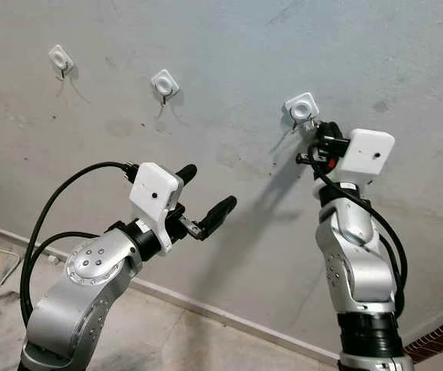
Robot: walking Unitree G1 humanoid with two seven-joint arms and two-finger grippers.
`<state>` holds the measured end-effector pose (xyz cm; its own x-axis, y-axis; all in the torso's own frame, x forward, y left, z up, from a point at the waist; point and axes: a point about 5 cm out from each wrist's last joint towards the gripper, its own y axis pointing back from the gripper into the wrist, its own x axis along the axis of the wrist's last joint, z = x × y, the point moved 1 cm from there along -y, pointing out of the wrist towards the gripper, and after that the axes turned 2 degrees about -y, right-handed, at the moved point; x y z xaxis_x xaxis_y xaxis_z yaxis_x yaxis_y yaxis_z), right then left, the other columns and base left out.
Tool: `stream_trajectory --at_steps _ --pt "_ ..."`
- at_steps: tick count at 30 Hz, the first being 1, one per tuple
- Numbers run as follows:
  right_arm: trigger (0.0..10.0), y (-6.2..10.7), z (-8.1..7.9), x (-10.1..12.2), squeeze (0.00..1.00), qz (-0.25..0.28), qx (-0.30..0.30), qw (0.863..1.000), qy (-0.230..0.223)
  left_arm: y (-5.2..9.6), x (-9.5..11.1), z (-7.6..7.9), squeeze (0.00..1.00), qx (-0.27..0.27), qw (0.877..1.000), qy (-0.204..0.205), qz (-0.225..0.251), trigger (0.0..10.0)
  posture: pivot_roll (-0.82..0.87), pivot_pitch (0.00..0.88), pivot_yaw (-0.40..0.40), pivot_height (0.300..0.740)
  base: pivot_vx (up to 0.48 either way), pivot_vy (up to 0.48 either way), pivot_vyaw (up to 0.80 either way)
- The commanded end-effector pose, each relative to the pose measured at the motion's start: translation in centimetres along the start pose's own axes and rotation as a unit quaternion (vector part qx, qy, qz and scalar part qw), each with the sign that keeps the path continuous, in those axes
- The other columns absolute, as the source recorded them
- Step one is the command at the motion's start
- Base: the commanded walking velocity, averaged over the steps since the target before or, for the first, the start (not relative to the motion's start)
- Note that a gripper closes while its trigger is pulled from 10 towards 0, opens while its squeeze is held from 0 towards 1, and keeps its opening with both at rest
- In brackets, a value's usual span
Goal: Hang keys on a hook
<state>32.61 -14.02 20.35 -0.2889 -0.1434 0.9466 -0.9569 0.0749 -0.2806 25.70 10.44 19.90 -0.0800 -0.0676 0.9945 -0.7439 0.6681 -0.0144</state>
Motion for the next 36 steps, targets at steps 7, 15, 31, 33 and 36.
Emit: stream_trajectory --at_steps 7,15,31,33,36 --pt "10.0 0.9 -1.0 0.3 0.00 -0.003 0.044 0.999 -0.020 0.0 0.1 0.1 0.00 -0.005 1.000 -0.008 0.000 10.0 0.23 0.000 -0.010 0.740 0.000 0.000 0.00" --pt "10.0 1.0 -1.6 0.3 0.00 -0.005 0.060 0.998 -0.025 0.0 0.0 0.1 0.00 -0.006 1.000 -0.009 -0.002 10.0 0.23 0.000 -0.007 0.740 0.000 0.000 0.00" --pt "10.0 -0.8 -3.3 1.9 0.00 0.015 0.049 0.999 -0.016 0.0 -0.2 0.2 0.00 -0.005 1.000 -0.009 -0.002 10.0 0.23 0.000 -0.012 0.740 0.000 0.000 0.00" --pt "10.0 -0.8 -3.6 1.7 0.00 0.005 0.044 0.999 -0.012 0.0 -0.2 0.3 0.00 -0.005 1.000 -0.008 -0.002 10.0 0.24 0.000 -0.017 0.740 0.000 0.000 0.00" --pt "10.0 -0.7 -3.5 1.5 0.00 -0.007 0.029 1.000 -0.002 0.0 -0.2 0.3 0.00 -0.004 1.000 -0.008 -0.002 10.0 0.24 0.000 -0.019 0.740 0.000 0.000 0.00"
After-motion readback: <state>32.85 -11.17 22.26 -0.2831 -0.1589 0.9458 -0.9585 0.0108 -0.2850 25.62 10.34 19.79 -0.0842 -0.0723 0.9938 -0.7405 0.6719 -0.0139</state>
